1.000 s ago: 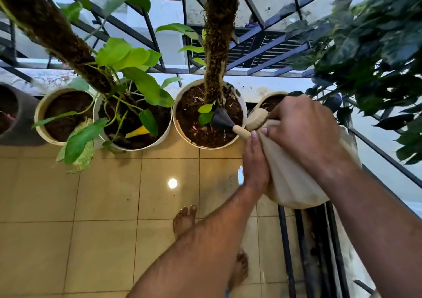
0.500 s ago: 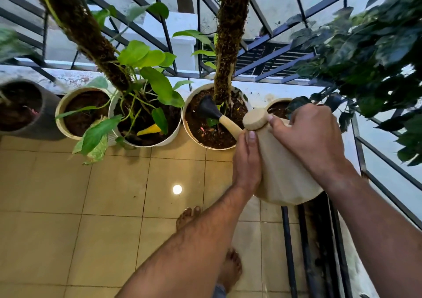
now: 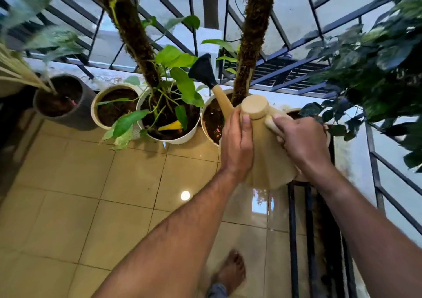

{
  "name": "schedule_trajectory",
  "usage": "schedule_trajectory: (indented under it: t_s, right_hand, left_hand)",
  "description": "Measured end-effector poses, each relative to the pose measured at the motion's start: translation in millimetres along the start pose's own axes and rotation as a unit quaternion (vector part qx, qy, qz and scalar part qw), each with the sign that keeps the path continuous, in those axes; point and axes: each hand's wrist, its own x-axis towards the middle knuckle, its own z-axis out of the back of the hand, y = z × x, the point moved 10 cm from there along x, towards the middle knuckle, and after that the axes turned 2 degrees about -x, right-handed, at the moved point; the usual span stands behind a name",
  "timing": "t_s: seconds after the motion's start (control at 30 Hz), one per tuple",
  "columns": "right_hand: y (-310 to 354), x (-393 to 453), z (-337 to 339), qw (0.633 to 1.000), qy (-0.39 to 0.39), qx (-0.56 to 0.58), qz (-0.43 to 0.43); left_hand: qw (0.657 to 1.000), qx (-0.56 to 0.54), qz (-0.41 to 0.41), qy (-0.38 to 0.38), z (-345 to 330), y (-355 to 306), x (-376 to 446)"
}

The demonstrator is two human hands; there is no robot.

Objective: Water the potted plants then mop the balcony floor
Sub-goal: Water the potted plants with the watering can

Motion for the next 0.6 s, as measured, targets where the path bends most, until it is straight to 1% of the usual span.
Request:
schedule_trajectory:
  t_s: [0.13, 0.27, 0.4, 0.5, 0.6]
  right_hand:
    - [17.2, -7.9, -12.5, 0.999, -0.006, 0.018, 0.027]
    - [39.3, -14.5, -31.9, 0.998, -0.021, 0.005, 0.057]
    - [70.4, -22.3, -56.5, 0.994, -0.038, -0.05, 0.086]
    - [89.3, -25.4, -71.9, 0.989, -0.062, -0.095, 0.099]
    - [106.9, -28.1, -91.1, 0.984, -0.067, -0.122, 0.111]
  left_hand:
    - [0.999, 0.005, -0.035, -0.003, 22.8, -8.5, 4.1]
    - [0.998, 0.007, -0.055, -0.036, 56.4, -1.2, 8.9]
    - [0.997, -0.047, -0.032, -0.057, 88.9, 16.2, 19.2]
    - [0.992, -0.103, 0.003, -0.071, 106.3, 30.9, 23.9]
    - [0.987, -0.131, 0.035, -0.081, 126.2, 41.8, 31.8]
